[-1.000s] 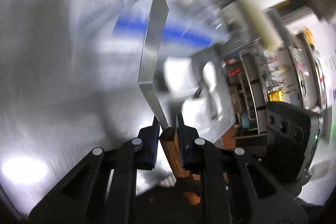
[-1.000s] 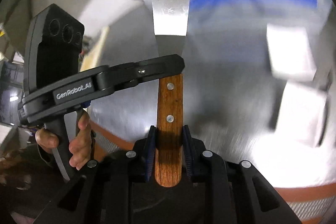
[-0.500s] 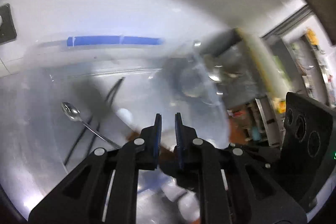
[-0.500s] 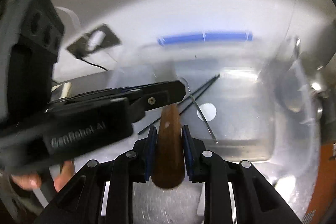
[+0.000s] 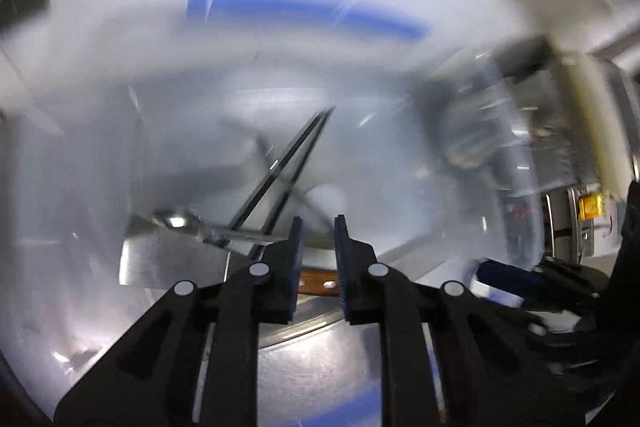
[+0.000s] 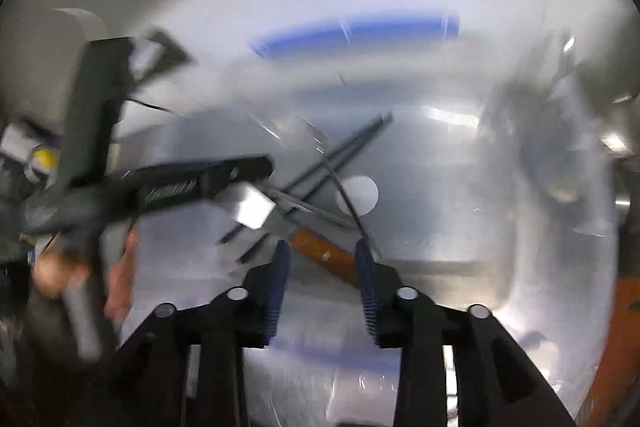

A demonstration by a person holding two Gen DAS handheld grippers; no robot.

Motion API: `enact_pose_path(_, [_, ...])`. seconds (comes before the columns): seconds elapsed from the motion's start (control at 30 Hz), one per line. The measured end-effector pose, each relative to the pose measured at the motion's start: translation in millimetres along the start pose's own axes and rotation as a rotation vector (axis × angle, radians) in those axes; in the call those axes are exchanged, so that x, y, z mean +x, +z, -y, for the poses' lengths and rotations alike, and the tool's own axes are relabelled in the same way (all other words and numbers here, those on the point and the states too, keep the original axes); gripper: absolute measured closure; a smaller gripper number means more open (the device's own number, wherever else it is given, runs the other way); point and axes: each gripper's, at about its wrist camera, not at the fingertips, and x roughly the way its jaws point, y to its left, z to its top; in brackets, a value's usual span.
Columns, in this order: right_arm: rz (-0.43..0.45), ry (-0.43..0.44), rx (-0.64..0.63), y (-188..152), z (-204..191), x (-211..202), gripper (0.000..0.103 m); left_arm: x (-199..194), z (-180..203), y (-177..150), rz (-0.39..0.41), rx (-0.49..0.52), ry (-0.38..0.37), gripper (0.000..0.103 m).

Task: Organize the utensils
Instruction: 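Lower the spatula into the clear box and open the left tool, then grasp the rim of a white square dish with the right tool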

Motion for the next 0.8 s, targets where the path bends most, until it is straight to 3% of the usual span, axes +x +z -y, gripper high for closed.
enact_pose_path(0.1, [0.109,-0.033,-0.071,-57.2,-4.9,-55.4,0.053,-60.1,32.0,-28.6,0.14,0.109,-0.092,0.038])
enact_pose_path(0.17, [0.09,-0.101,-0.072,-104.7,-1.0,-65.8,0.053,-94.5,53.6,-62.5,0.215,0.192,-0.163,0.038])
enact_pose_path(0.27, [0.003,-0.229,-0.045,-160.9,13.9,-43.7,0.053,-107.4,78.5,-119.5,0.218,0.281,-0.205,0.038])
enact_pose_path(0.4, [-0.097,-0.225,0.089,-208.8,40.5,0.1,0.054,-63.3,89.6,-190.2,0.054,0.326,-0.202,0.038])
enact_pose_path(0.43, [-0.11,-0.205,0.125,-219.8,47.2,9.6,0.054,-37.8,88.9,-207.0,-0.031,0.319,-0.188,0.038])
enact_pose_path(0.57, [-0.133,-0.162,0.196,-236.3,62.2,31.2,0.056,23.3,76.8,-237.9,-0.213,0.193,-0.199,0.039])
enact_pose_path(0.7, [-0.153,-0.129,0.229,-236.9,72.9,49.0,0.08,51.4,75.4,-248.0,-0.267,0.1,-0.237,0.045])
enact_pose_path(0.8, [-0.167,-0.135,0.215,-234.1,74.8,54.5,0.094,62.4,79.2,-251.3,-0.27,0.082,-0.234,0.058])
